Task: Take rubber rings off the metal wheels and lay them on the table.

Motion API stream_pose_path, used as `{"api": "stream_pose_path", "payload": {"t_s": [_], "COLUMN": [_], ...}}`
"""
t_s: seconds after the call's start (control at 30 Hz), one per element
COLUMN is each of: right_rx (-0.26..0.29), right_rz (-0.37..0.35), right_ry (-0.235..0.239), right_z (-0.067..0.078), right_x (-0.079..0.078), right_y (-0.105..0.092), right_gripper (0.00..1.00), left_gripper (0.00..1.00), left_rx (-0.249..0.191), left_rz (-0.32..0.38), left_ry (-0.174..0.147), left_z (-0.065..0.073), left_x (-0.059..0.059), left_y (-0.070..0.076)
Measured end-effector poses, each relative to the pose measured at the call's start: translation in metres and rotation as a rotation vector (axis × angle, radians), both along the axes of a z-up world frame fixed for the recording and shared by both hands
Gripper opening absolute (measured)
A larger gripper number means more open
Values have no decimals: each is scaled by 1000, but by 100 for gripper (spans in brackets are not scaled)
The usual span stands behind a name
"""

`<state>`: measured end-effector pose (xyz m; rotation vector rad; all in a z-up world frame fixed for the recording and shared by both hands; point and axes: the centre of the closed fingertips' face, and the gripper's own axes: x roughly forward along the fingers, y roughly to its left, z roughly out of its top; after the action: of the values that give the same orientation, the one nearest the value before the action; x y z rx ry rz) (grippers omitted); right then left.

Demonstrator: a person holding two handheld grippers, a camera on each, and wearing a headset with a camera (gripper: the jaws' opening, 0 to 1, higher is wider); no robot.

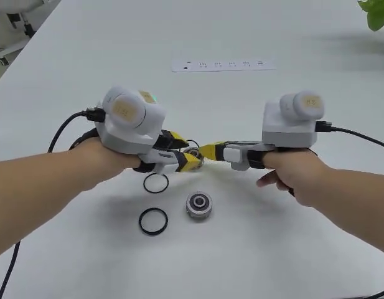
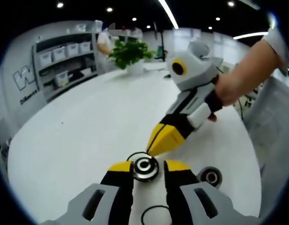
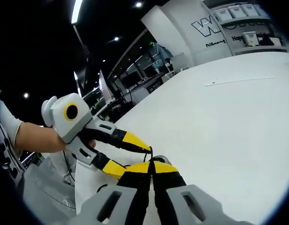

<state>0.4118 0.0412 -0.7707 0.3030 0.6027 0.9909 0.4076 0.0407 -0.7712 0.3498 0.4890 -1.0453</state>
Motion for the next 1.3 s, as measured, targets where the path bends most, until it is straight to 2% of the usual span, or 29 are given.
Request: {"api": "stream_pose_path", "payload": {"t_s": [0.13, 0.37, 0.63, 1.0, 1.3], "right_rx": [16, 34, 53, 57, 37], "right_rz": [2, 7, 30, 77, 119], "right_ry": [-2, -4, -4, 2, 24], "right_z": [7, 17, 26, 32, 22], "right_x": [-1, -3, -7, -16, -26], "right_y": [2, 3, 10, 24, 38], "right_gripper": [0, 0, 0, 0, 0], "left_gripper": [29, 36, 42, 51, 57], "left_rx": [-38, -75, -118, -148, -145], "left_rz": [-2, -7, 4, 36, 61], "left_ry": [-10, -25, -31, -39, -22], "left_z": [14, 32, 47, 56, 48], "left_x": [-3, -9, -17, -25, -39], "left_y": [1, 8, 19, 43, 67]}}
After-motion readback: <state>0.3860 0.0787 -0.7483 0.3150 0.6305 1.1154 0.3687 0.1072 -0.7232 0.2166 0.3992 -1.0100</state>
